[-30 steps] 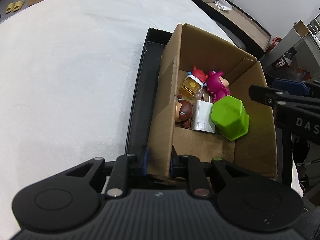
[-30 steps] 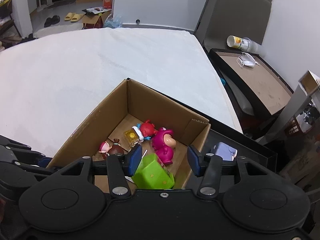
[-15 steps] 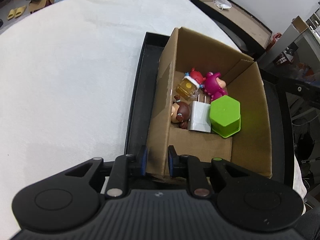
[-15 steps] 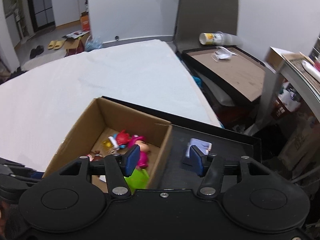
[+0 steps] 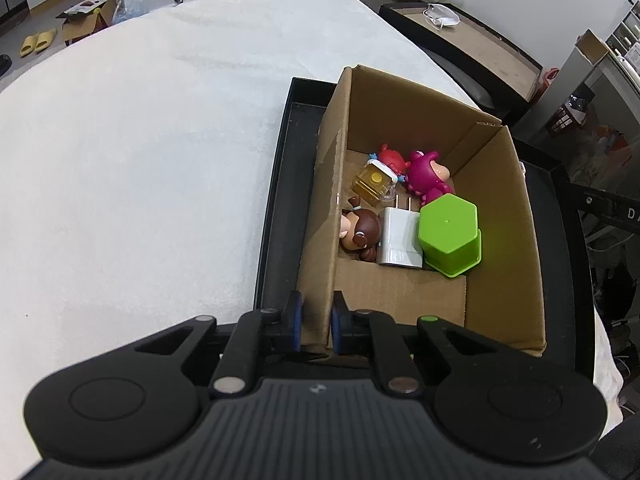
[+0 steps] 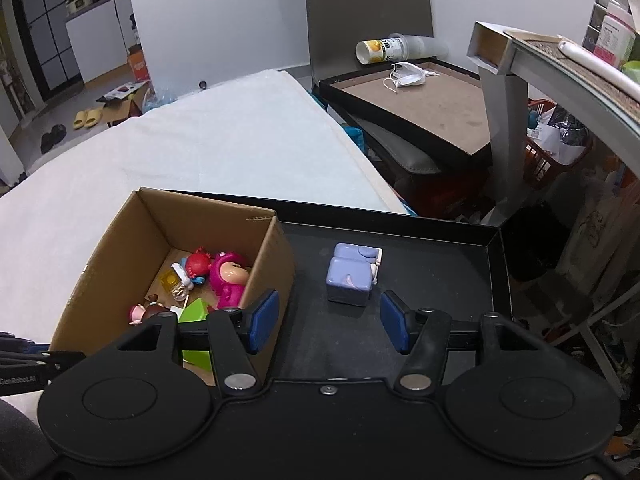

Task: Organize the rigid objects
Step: 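Move the right gripper to the lavender cube figure on the tray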

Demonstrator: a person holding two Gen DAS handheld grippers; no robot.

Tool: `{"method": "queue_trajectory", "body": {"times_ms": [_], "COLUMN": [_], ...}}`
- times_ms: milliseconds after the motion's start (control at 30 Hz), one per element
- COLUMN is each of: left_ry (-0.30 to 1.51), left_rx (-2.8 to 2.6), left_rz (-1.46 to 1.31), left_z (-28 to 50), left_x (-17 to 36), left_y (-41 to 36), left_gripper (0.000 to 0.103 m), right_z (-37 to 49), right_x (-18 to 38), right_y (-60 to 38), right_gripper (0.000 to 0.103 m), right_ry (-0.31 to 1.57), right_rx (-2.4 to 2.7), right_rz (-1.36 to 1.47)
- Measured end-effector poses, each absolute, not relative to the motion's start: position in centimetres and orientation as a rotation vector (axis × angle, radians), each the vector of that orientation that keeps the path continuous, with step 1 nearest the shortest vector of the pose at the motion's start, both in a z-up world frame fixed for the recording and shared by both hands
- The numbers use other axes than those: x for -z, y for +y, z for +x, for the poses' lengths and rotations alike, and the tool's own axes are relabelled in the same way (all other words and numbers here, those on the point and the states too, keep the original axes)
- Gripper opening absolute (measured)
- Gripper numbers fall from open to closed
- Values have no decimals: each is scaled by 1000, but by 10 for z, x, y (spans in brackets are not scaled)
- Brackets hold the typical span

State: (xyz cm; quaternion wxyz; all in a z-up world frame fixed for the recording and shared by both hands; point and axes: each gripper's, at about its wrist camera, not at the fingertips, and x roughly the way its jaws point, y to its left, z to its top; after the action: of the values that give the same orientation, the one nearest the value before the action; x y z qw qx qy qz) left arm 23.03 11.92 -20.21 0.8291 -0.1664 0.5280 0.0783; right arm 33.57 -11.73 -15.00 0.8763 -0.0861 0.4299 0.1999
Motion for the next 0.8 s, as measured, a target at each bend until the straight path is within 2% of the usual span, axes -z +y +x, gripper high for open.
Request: {"method": "queue_trajectory", "body": {"times_ms": [367,800], "left_ry": [1133,1154], "left_rx": [-200,-233], "left_rz": [-321,-296], "left_z": [232,237], "left_x": [201,201], "left_y": [111,105], "left_gripper": [12,12], "right_z": [344,370], "right_x": [180,207], "right_y": [-141,-136], "right_gripper": [59,59], "right_ry": [854,908], "right_rx": [-422,-433], "right_rz": [-84,-30]}}
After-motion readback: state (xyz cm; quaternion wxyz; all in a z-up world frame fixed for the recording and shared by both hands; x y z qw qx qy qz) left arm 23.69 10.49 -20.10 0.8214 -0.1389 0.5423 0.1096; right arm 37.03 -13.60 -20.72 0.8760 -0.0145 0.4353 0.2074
